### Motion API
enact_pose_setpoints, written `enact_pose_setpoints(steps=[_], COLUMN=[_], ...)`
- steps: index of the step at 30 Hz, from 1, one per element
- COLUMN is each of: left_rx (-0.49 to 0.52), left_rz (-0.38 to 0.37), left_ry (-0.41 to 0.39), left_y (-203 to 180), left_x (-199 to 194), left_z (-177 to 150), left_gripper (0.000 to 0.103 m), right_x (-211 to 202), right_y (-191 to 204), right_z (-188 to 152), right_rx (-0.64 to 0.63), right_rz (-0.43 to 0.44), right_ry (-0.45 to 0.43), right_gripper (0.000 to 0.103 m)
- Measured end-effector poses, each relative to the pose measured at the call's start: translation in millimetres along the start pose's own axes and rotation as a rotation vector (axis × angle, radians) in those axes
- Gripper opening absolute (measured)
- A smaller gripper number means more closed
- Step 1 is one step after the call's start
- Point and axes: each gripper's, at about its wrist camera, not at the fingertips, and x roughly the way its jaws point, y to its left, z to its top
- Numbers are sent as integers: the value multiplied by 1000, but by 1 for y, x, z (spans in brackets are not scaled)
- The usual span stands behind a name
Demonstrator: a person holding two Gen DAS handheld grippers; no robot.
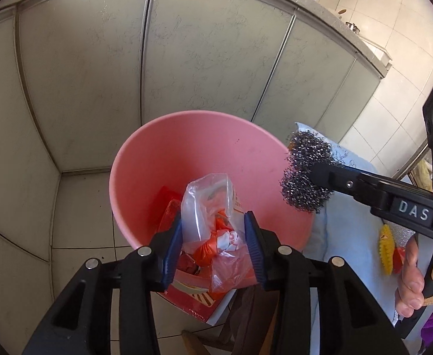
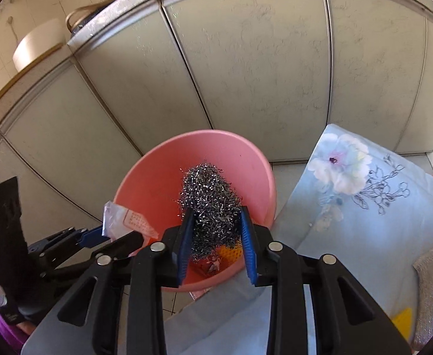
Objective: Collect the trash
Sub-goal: 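Open both tools over the pink bin, dropping the bag and steel wool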
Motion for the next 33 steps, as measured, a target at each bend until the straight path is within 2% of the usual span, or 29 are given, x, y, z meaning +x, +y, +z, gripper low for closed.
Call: enact_pose_setpoints(steps=[6, 10, 19, 26, 29, 33], left_rx=[-52, -58, -47, -73, -86, -26], left_rz=[-7, -18, -29, -53, -68, -52], left_ry=[17, 20, -34, -64, -74, -107], left_y=[6, 7, -2, 3, 4, -5], left_x=[5, 6, -20, -43, -51, -63], left_z=[-1, 0, 0, -5, -6, -7], left_gripper=[48, 53, 53, 53, 53, 53], right_x=[13, 11, -10, -13, -17, -38], right_y=[-9, -12, -11, -1, 1, 6], right_z=[5, 5, 2, 8, 10, 5], right_rx=[37, 32, 6, 1, -2, -53], right_rz=[-9, -2, 6, 15, 4, -57], right_ry=[13, 11, -24, -35, -47, -97], right_gripper=[46, 46, 47, 51, 51, 51])
